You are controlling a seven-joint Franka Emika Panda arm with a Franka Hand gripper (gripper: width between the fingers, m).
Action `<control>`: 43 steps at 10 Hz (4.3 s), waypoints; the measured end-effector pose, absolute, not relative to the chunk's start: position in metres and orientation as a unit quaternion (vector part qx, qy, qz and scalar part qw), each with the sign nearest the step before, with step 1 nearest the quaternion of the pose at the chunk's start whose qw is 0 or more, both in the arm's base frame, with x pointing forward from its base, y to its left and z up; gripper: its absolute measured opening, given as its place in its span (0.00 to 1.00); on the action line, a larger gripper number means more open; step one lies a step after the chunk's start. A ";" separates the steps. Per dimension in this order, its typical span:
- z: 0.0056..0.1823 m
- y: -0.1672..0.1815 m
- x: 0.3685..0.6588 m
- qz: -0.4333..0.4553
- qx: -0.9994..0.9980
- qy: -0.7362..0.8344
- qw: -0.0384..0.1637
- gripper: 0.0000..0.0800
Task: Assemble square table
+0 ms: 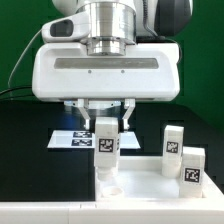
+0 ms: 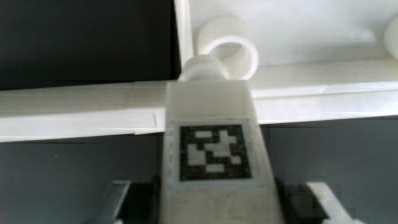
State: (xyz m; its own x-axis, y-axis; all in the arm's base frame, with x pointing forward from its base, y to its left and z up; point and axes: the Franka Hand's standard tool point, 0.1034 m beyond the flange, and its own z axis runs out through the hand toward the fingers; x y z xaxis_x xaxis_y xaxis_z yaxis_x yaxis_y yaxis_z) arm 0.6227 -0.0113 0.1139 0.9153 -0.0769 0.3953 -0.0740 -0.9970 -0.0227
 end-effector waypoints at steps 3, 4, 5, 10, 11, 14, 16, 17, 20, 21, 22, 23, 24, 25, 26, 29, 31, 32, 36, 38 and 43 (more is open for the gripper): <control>0.100 0.000 0.625 -0.218 -0.976 0.029 -0.001 0.36; 0.098 0.000 0.624 -0.216 -0.976 0.029 -0.001 0.36; 0.097 -0.001 0.624 -0.218 -0.976 0.029 -0.002 0.36; 0.081 0.000 0.621 -0.221 -0.975 0.027 -0.008 0.36; 0.081 0.000 0.622 -0.229 -0.973 0.026 -0.010 0.36; 0.081 0.000 0.623 -0.234 -0.972 0.026 -0.012 0.38; 0.080 0.000 0.623 -0.232 -0.972 0.026 -0.012 0.64; 0.079 0.001 0.622 -0.211 -0.977 0.029 -0.004 0.64; 0.086 0.004 0.634 -0.107 -0.992 0.062 0.032 0.80; 0.088 0.007 0.640 -0.087 -0.993 0.062 0.039 0.81; 0.086 0.006 0.638 -0.049 -0.996 0.063 0.047 0.81; 0.088 0.001 0.640 -0.037 -0.996 0.064 0.050 0.81; 0.087 -0.002 0.645 -0.060 -0.996 0.058 0.044 0.81; 0.082 -0.008 0.641 -0.065 -0.996 0.047 0.039 0.81; 0.082 -0.007 0.640 -0.063 -0.996 0.052 0.040 0.66; 0.082 -0.007 0.641 -0.063 -0.994 0.073 0.041 0.36; 0.081 -0.008 0.641 -0.060 -0.987 0.143 0.045 0.36; 0.081 -0.008 0.641 -0.059 -0.975 0.210 0.046 0.36; 0.080 -0.012 0.638 -0.031 -0.846 0.530 0.059 0.36; 0.079 -0.014 0.636 -0.012 -0.764 0.641 0.077 0.36; 0.080 -0.007 0.635 -0.019 -0.822 0.565 0.072 0.71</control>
Offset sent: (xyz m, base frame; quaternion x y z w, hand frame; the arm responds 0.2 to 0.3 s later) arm 0.0045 0.0063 -0.0073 0.0084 0.0287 0.0026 0.9995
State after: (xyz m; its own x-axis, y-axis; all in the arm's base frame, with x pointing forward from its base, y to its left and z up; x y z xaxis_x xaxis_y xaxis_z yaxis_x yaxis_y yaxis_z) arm 0.6354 -0.0068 0.0800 0.3618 -0.9309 -0.0504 -0.9256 -0.3522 -0.1385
